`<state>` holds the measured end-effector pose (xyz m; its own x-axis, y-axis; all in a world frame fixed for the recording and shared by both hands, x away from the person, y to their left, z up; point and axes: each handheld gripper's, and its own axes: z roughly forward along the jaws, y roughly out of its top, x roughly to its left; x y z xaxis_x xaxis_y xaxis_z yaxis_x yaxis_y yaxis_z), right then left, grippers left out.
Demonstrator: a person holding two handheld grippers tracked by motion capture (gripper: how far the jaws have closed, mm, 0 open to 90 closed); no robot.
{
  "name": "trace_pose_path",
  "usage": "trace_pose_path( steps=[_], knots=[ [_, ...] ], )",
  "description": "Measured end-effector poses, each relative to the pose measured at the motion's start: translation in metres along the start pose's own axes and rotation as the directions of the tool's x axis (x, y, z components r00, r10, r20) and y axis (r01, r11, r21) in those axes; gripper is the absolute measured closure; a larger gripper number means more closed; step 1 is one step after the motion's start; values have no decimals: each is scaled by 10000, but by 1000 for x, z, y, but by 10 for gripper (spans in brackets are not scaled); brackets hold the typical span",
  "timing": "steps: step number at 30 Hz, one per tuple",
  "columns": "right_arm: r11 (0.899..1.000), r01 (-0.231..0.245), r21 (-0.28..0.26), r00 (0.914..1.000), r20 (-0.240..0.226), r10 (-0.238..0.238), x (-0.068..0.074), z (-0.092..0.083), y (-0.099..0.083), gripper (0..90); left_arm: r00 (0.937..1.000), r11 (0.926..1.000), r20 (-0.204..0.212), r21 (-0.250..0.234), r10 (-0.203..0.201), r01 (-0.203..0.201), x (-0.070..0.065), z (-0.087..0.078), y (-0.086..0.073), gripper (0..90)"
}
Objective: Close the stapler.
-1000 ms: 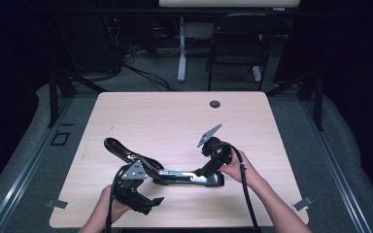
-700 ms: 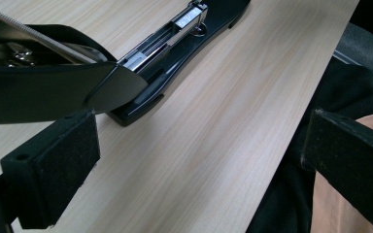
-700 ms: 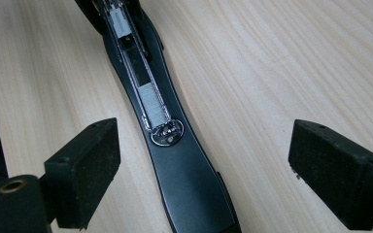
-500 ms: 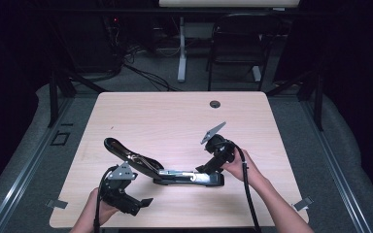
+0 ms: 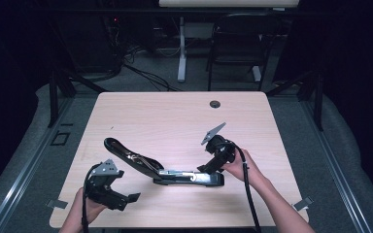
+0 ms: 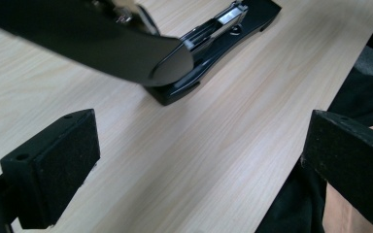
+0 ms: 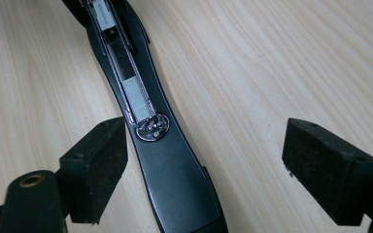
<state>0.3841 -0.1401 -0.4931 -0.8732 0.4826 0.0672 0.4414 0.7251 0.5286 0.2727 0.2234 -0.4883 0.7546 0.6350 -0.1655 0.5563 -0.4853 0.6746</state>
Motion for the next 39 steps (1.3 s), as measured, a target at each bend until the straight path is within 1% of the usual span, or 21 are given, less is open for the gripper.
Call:
trace_pose_path(
  steps=[3, 5, 9, 13, 15, 17, 21, 23, 24, 25, 26, 27, 28, 29, 32, 33, 35, 36, 37, 38, 39],
  knots=[
    [10000, -18, 14, 10000, -82, 18, -2, 2, 0, 176, 9998, 9998, 59, 6, -196, 196, 5, -1, -3, 1],
    [10000, 6, 22, 9999, -128, -5, -3, 3, 0, 185, 9996, 9992, 59, -301, -263, 264, 7, -3, -4, 1],
    [9999, 100, 62, 9999, -93, -99, -3, 4, 2, 192, 9995, 9980, -136, -566, -278, 270, 12, -10, -2, 1],
    [9998, 216, -12, 9997, -62, -216, 1, 2, 2, 195, 9975, 9967, -272, -511, -649, 634, 19, -10, -5, 1],
    [9998, 201, -36, 9998, -18, -201, 1, 1, 1, 199, 9969, 9971, -456, -428, -643, 624, 22, -11, -5, 1],
    [9997, 251, 24, 9996, 92, -251, 1, -1, 1, 203, 9947, 9963, -660, -402, -783, 758, 24, -11, -5, 1],
    [9994, 255, -225, 9996, 153, -251, 2, -5, 2, 209, 9890, 9924, -920, -526, -1159, 1114, 34, -14, -7, 1],
    [9993, 264, -262, 9996, 124, -261, 3, -5, 2, 209, 9804, 9867, -1310, -892, -1472, 1362, 38, -18, -8, 1],
    [9992, 325, -236, 9994, 129, -322, 3, -6, 2, 210, 9734, 9827, -1653, -1223, -1586, 1393, 40, -21, -9, 1],
    [9990, 335, -287, 9993, 159, -331, 4, -6, 2, 211, 9659, 9766, -1902, -1569, -1759, 1469, 41, -25, -8, 1],
    [9990, 354, -288, 9993, 148, -350, 4, -7, 2, 213, 9588, 9677, -2048, -1975, -1971, 1567, 43, -29, -9, 1],
    [9989, 363, -306, 9992, 169, -358, 4, -7, 2, 213, 9492, 9583, -2227, -2296, -2222, 1704, 45, -33, -9, 1],
    [9989, 370, -295, 9992, 177, -365, 3, -8, 2, 213, 9433, 9537, -2330, -2413, -2365, 1795, 47, -34, -9, 1],
    [9988, 417, -253, 9990, 186, -412, 3, -8, 2, 213, 9339, 9461, -2476, -2607, -2580, 1922, 48, -35, -10, 1],
    [9989, 361, -315, 9990, 267, -352, 3, -9, 1, 216, 9110, 9344, -2746, -2680, -3077, 2349, 53, -36, -13, 1],
    [9987, 359, -349, 9990, 292, -349, 3, -10, 2, 218, 9014, 9279, -2838, -2774, -3270, 2492, 55, -34, -14, 3],
    [9984, 345, -444, 9986, 421, -327, 3, -10, 3, 220, 8831, 9192, -3036, -2816, -3577, 2755, 57, -33, -13, 13],
    [9985, 356, -413, 9982, 494, -335, 3, -11, 4, 219, 8728, 9108, -3131, -3009, -3745, 2828, 57, -31, -12, 11],
    [9983, 301, -494, 9972, 696, -266, 4, -12, 5, 216, 8702, 9077, -3132, -3068, -3805, 2864, 57, -31, -11, 11],
    [9978, 168, -648, 9967, 802, -115, 5, -12, 5, 210, 8664, 9011, -3106, -3210, -3910, 2916, 57, -30, -9, 21],
    [9976, 42, -685, 9961, 882, 19, 4, -14, 6, 204, 8682, 8977, -3042, -3328, -3921, 2888, 57, -30, -8, 56]
  ],
)
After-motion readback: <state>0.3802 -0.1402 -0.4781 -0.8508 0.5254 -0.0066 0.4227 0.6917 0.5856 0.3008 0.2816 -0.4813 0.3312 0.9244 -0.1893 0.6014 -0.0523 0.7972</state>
